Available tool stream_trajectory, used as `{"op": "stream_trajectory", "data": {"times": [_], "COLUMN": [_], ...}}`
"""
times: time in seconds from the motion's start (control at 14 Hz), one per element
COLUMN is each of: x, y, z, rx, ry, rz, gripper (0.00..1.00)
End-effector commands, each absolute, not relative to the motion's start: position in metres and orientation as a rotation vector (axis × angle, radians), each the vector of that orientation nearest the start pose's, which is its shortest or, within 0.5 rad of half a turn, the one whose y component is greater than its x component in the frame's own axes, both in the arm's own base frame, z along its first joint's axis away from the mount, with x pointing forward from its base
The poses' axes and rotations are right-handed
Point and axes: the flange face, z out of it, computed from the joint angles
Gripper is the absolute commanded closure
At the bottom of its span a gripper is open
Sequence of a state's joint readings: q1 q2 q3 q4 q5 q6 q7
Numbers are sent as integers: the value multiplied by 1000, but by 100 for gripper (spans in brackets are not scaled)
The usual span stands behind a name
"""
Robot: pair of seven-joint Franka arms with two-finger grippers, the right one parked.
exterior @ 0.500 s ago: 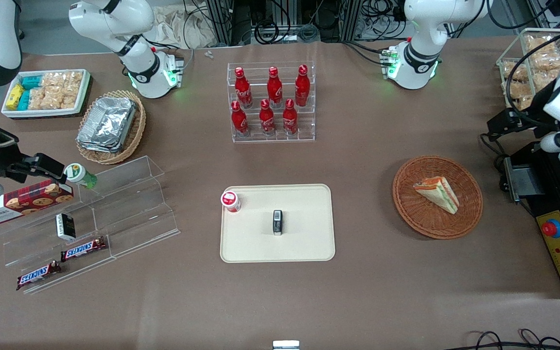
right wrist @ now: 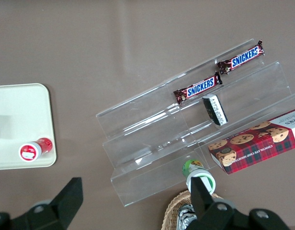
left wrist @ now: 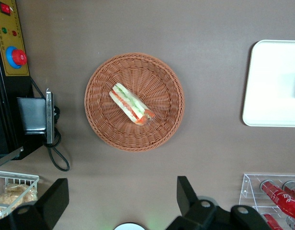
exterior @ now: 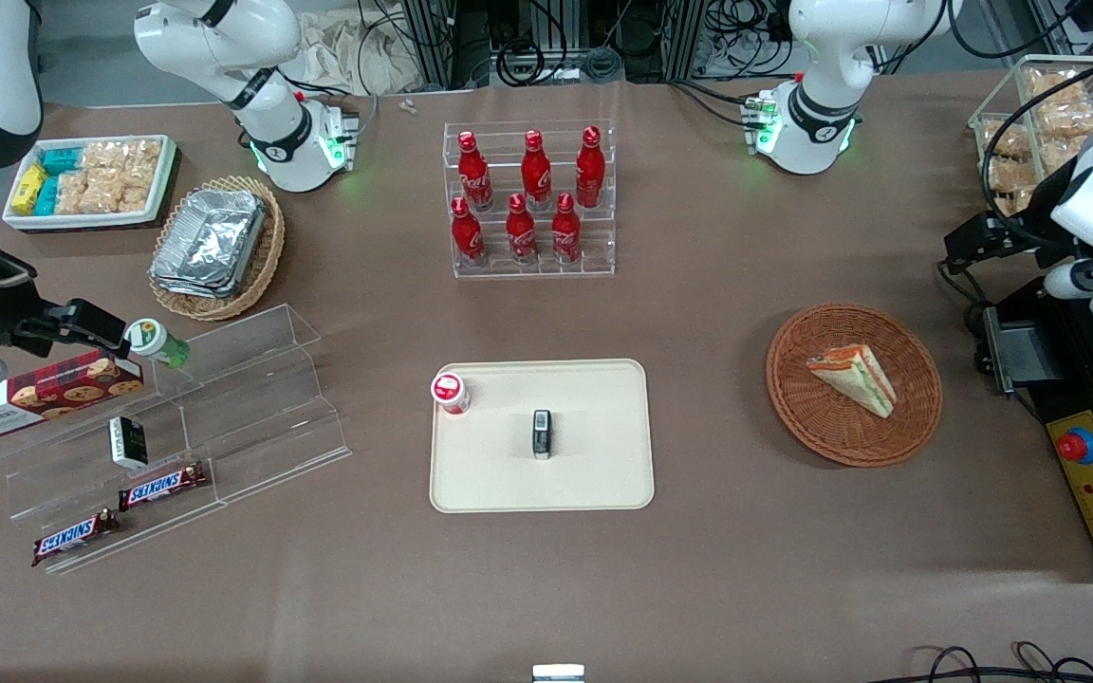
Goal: Place sandwich from basket to tray
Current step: 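Move the left gripper over the wicker basket holding the sandwich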
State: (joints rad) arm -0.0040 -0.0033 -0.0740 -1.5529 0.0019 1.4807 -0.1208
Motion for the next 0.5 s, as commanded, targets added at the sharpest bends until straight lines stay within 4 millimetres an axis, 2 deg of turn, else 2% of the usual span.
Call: {"op": "stream_trajectory", "data": {"times": [0.0, 0.07, 0.14, 0.21, 0.29, 0.43], "x": [537, 538, 539, 540, 538, 533], "y": [-40, -40, -42, -45, -51, -47], "z": [626, 624, 621, 609, 594, 574], "rx": [-3102, -3089, -3048, -2995, -2971, -2964], "ry": [-149, -279, -523, -703, -725, -742], "rz": [188, 191, 196, 229, 270, 272], "gripper": [0, 0, 0, 0, 0, 0]}}
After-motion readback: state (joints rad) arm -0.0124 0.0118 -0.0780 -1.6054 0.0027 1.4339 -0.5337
